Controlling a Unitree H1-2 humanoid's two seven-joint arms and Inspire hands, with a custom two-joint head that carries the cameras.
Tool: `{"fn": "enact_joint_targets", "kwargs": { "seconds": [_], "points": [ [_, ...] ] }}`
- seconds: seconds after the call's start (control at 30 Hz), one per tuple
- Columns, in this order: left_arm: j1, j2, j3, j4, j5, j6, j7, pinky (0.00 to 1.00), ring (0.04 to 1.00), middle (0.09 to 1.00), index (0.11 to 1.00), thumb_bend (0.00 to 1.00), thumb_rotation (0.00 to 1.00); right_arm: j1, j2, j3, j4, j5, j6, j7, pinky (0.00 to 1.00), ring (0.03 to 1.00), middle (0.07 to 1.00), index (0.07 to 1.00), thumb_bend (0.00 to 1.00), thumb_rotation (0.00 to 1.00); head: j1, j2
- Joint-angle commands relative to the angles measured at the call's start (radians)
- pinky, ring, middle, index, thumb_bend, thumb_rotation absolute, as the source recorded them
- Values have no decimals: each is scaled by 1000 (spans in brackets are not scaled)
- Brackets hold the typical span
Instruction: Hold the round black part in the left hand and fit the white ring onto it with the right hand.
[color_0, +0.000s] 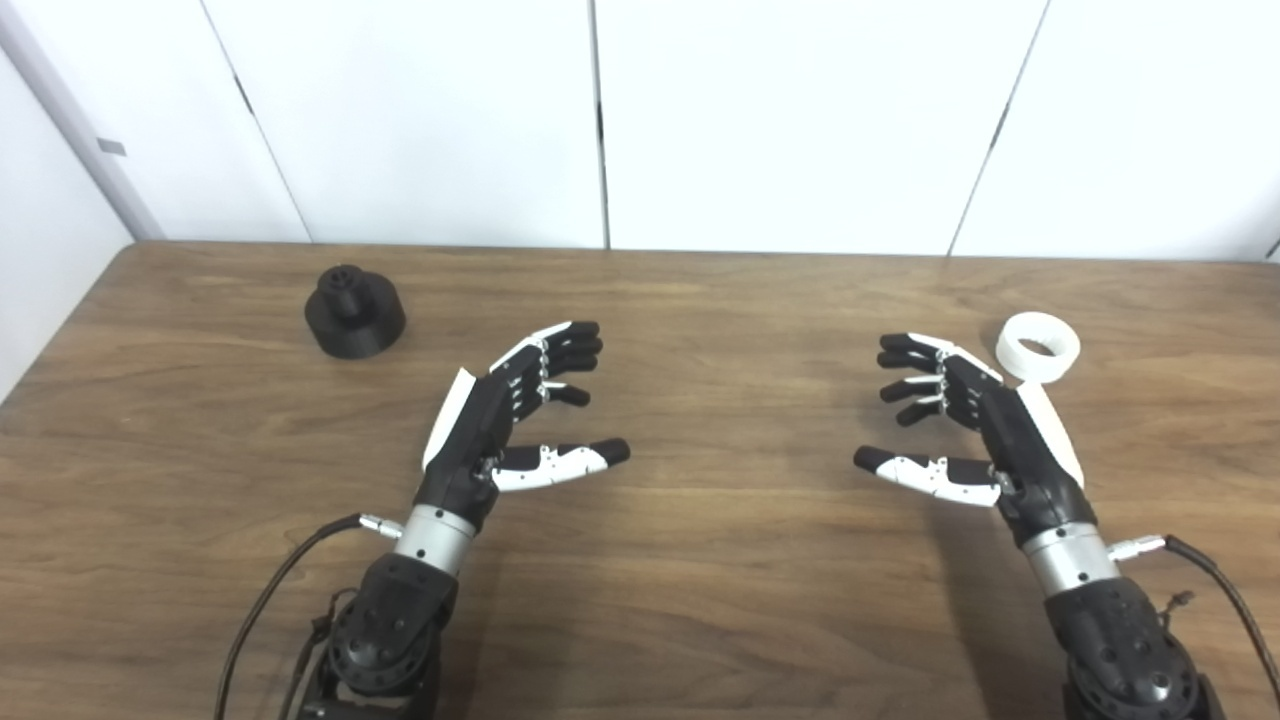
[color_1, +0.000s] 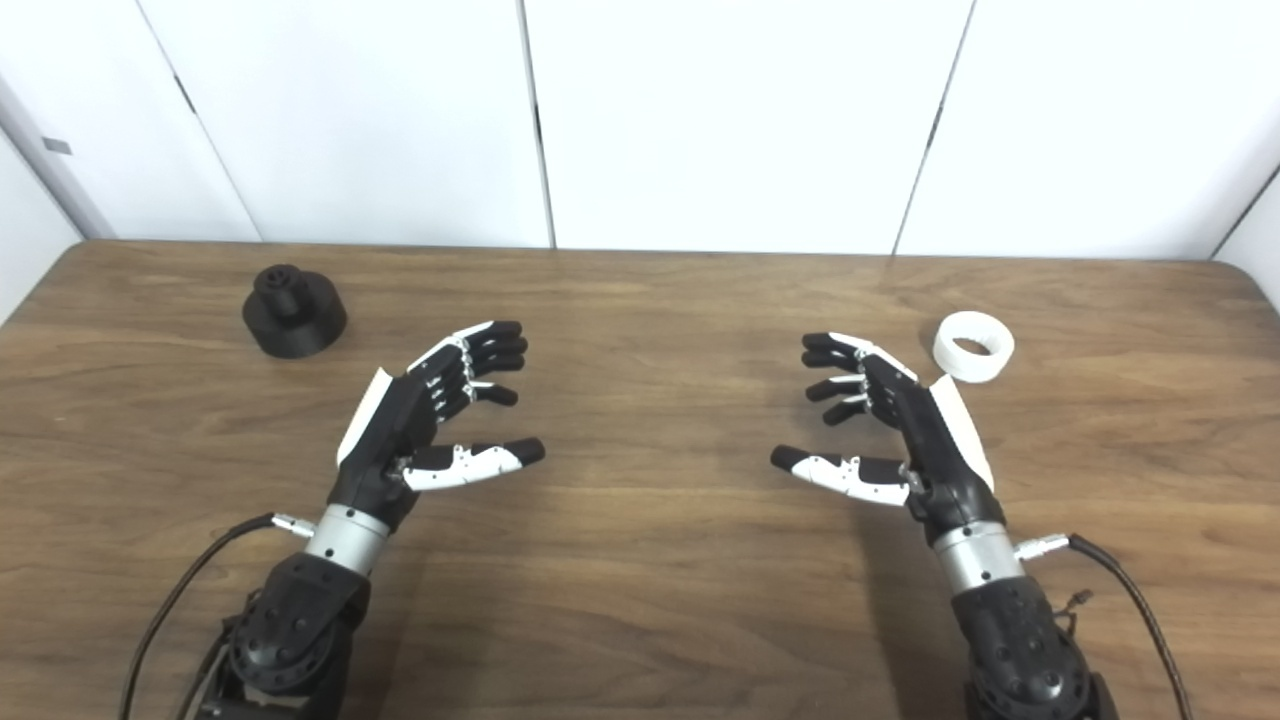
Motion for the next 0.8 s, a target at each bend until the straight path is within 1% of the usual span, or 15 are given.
{"fn": "enact_joint_targets", "kwargs": {
  "seconds": [0.0,0.23,0.33,0.37,0.4,0.43,0.47,0.53,0.6,0.63,0.7,0.77],
  "points": [
    [-30,2,2,-34,-4,-43,4,655,793,806,794,879,104,-34,-6,-2,-27,5,-12,-5,542,652,760,779,660,163,1,1],
    [-27,-1,-2,-36,4,-37,6,647,790,805,789,877,115,-34,-11,-2,-22,-1,-22,-7,547,651,761,780,656,174,3,-1],
    [-22,-1,-10,-30,13,-47,6,627,789,809,791,867,131,-32,-13,-5,-18,4,-29,-8,547,651,759,779,657,172,35,-9],
    [-22,-2,-14,-26,22,-57,9,623,788,809,791,864,136,-32,-15,-6,-16,6,-31,-7,546,650,759,778,658,172,65,-12],
    [-22,-5,-19,-20,30,-65,13,611,784,808,789,861,147,-32,-19,-9,-14,9,-36,-7,544,648,758,778,659,171,117,-23],
    [-21,-9,-21,-14,34,-70,15,606,784,809,787,862,153,-32,-21,-11,-11,11,-39,-8,543,648,759,781,655,168,117,-23],
    [-22,-14,-25,-7,37,-77,17,607,786,812,786,863,156,-32,-26,-15,-5,16,-48,-8,542,649,760,782,653,167,175,-37],
    [-25,-23,-32,9,43,-92,20,608,788,815,784,863,161,-33,-36,-21,9,30,-65,-6,532,649,763,787,641,170,228,-51],
    [-27,-32,-40,28,47,-98,21,615,792,818,785,868,175,-33,-43,-29,20,46,-66,-2,534,657,770,793,636,176,289,-67],
    [-28,-38,-42,36,51,-98,24,629,798,822,785,873,187,-32,-44,-33,20,57,-55,2,545,660,771,794,636,196,294,-68],
    [-30,-44,-46,55,58,-109,27,637,802,823,784,871,186,-29,-45,-36,13,71,-32,7,562,665,772,796,620,172,311,-74],
    [-34,-47,-47,71,69,-128,32,640,804,822,782,865,181,-26,-46,-35,-2,74,-6,10,579,670,776,802,601,145,311,-74]
  ]
}}
